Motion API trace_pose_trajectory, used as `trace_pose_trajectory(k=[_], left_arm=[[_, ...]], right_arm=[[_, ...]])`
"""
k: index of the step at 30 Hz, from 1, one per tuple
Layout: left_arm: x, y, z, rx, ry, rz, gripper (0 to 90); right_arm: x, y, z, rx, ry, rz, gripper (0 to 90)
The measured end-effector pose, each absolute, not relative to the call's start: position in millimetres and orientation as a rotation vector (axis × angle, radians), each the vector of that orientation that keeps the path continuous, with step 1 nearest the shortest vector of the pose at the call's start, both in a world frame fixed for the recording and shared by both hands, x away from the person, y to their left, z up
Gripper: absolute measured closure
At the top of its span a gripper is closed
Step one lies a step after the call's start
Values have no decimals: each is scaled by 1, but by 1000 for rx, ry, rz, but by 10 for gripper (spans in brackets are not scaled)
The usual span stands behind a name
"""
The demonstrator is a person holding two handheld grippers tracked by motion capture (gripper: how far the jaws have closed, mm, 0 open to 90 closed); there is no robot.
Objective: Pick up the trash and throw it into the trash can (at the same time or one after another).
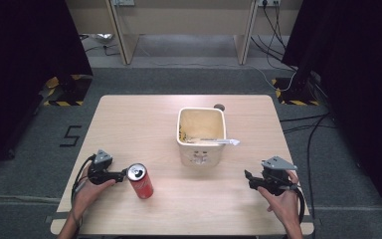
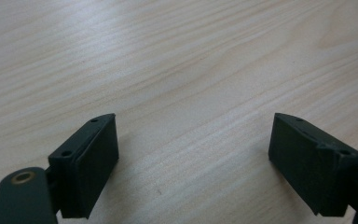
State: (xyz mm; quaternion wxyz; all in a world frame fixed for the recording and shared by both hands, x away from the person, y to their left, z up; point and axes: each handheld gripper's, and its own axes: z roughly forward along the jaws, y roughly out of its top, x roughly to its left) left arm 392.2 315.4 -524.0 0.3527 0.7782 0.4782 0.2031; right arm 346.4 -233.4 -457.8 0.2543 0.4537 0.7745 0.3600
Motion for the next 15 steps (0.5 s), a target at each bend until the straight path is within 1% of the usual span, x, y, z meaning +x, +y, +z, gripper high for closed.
trace_pose_trajectory(k=[6,15], left_arm=[[392,315,-524,2013,1237,525,153],[392,315,-524,2013,1237,525,153]], right_arm=[[342,-224,-463,1204,2123,984,259],[339,-217,-480,1206,2168,953,253]])
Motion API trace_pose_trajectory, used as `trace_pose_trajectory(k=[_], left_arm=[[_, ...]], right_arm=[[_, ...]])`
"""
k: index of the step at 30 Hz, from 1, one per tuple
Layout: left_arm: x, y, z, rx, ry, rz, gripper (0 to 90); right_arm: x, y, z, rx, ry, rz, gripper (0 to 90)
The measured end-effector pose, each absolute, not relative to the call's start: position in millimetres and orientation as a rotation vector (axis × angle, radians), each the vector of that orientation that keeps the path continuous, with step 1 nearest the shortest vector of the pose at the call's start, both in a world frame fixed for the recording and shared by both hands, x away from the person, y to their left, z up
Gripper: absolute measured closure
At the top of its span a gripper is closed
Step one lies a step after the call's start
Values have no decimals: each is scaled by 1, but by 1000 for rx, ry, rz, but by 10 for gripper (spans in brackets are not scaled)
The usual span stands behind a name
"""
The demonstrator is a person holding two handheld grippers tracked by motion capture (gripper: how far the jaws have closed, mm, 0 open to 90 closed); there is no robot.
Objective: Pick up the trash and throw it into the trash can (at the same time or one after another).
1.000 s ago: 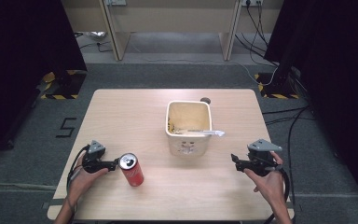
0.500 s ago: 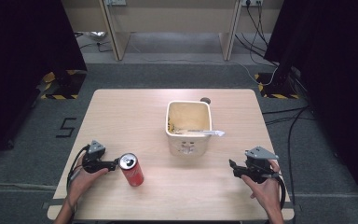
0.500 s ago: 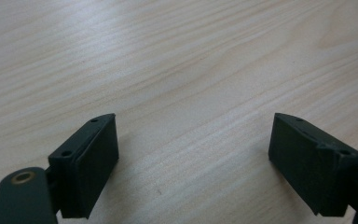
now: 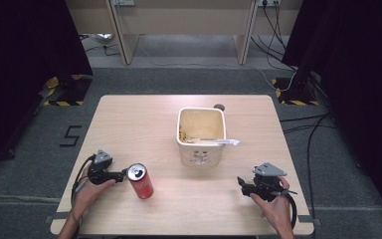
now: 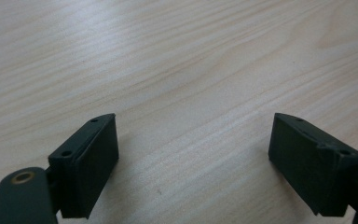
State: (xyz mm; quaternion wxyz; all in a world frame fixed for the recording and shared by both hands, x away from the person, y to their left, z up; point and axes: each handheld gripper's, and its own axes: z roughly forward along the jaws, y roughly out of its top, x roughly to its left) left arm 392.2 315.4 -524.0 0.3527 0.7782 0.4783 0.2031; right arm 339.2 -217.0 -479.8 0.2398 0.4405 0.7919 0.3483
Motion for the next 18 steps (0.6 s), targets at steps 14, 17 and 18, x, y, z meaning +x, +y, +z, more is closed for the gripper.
trace_pose_trajectory(k=[14,17,18], left_arm=[[392,315,-524,2013,1237,525,154],[392,315,-524,2013,1237,525,153],[392,315,-524,2013,1237,525,154]], right_arm=[[331,-221,-502,1235,2215,917,244],[331,-222,-505,1248,2224,903,244],[330,-222,-505,1260,2225,901,244]])
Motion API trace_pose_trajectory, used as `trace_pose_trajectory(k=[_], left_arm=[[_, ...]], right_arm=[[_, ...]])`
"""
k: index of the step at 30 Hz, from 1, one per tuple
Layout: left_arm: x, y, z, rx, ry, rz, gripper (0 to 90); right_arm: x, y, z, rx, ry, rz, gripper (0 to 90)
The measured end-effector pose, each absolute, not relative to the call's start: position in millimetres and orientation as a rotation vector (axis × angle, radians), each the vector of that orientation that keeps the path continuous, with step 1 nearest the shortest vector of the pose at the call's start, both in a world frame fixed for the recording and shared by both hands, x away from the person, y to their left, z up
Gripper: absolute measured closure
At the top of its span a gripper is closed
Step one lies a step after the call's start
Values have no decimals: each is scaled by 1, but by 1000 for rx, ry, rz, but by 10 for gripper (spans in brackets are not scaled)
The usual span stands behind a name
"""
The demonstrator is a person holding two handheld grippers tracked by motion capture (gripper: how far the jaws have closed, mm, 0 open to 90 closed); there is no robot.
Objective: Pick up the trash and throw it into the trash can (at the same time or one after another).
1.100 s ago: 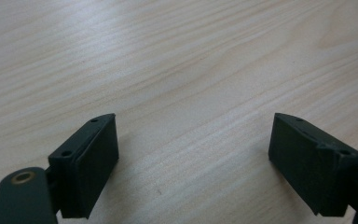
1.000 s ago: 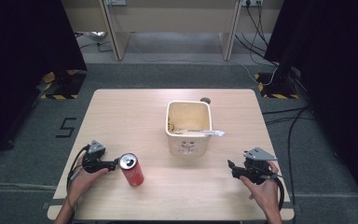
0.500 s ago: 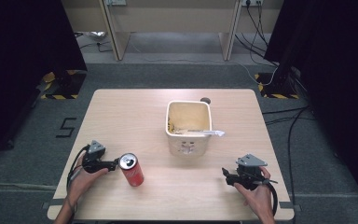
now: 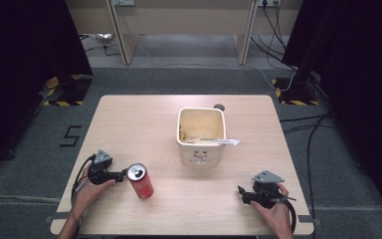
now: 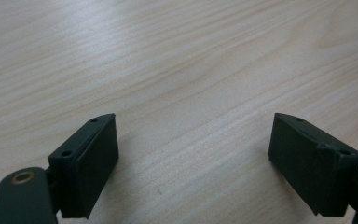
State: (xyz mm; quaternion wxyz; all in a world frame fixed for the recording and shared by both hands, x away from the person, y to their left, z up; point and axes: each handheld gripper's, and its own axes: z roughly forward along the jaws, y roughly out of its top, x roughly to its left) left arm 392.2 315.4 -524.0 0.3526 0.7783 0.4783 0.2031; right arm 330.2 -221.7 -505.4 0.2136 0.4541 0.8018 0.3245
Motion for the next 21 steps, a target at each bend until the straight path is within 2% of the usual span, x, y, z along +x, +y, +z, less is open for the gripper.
trace_pose_trajectory(k=[21], left_arm=[[392,315,-524,2014,1237,526,154]], right_arm=[[328,-226,-515,1289,2223,944,219]])
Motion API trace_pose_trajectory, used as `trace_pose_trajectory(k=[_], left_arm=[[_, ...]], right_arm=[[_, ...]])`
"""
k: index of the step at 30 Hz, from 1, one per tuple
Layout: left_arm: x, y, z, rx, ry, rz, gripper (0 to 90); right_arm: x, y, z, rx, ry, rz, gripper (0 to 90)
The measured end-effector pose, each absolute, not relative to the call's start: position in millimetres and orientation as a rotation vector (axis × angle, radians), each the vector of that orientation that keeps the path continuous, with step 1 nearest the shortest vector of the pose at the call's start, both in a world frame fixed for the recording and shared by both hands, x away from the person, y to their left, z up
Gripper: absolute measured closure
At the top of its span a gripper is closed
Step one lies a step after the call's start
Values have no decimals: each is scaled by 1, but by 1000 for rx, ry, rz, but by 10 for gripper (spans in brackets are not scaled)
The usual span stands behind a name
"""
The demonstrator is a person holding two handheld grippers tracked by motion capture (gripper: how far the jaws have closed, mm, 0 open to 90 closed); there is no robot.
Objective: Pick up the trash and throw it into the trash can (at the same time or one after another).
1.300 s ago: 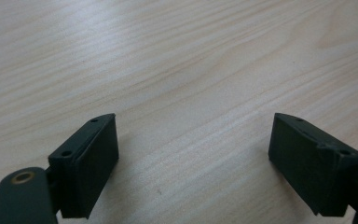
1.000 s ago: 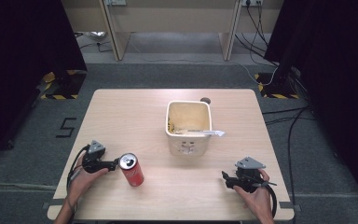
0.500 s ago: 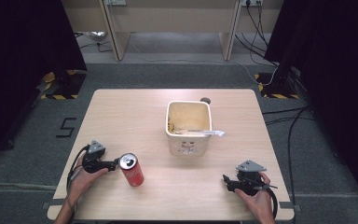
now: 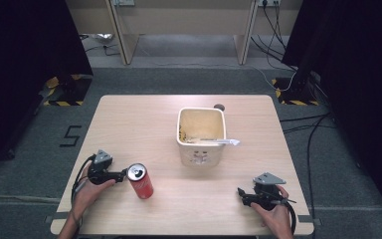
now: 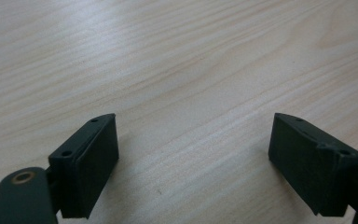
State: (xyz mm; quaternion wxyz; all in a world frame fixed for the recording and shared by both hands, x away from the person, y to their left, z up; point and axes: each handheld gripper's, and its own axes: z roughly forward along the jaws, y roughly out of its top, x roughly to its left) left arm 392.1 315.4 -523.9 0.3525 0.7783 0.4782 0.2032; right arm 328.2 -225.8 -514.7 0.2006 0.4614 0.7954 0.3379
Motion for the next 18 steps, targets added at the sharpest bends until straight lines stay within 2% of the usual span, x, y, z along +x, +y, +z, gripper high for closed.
trace_pose_trajectory(k=[10,18], left_arm=[[390,315,-524,2012,1218,506,168],[369,322,-512,1962,1202,458,186]], right_arm=[[328,-226,-516,1277,2227,952,187],[328,-226,-516,1276,2231,953,179]])
